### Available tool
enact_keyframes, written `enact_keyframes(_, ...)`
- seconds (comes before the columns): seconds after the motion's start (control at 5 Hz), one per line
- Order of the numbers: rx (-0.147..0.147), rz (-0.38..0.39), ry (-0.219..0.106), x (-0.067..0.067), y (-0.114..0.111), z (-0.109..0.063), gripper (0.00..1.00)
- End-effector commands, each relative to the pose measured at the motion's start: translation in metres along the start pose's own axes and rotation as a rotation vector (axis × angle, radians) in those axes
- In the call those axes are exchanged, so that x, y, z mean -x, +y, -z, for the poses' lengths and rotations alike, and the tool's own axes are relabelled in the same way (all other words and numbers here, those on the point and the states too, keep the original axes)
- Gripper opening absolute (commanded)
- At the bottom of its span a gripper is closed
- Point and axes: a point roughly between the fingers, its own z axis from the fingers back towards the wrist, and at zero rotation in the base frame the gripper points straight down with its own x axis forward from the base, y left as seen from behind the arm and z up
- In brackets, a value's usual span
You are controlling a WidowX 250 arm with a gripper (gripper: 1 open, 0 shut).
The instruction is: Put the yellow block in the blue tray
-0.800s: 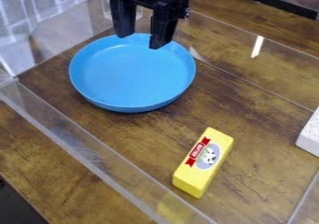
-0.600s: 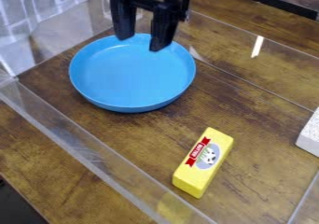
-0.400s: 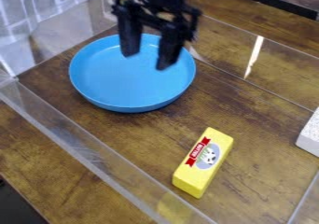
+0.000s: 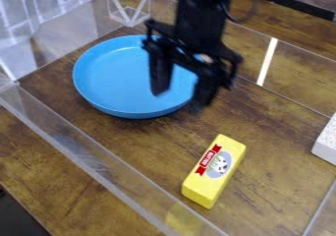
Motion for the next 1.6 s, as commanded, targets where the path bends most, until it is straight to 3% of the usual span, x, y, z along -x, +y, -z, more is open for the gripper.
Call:
enact_keyframes(0.0, -0.019, -0.016, -0.025, 0.003, -0.025, 0.013, 1.00)
enact_keyframes(0.4, -0.063, 0.049, -0.019, -0.004, -0.045, 0.057, 1.00)
enact_keyframes(0.6, -0.087, 0.140, -0.017, -0.001, -0.049, 0.060, 1.00)
enact_keyframes(0.8, -0.092, 0.199, -0.023, 0.002, -0.050, 0.061, 0.00)
enact_keyframes(1.0, -0.097, 0.236, -0.025, 0.000, -0.056, 0.062, 1.00)
enact_keyframes(1.2, -0.105, 0.301, -0.030, -0.002, -0.057, 0.059, 0.00)
enact_keyframes(1.4, -0.113, 0.367, -0.041, -0.004, -0.058, 0.050, 0.00)
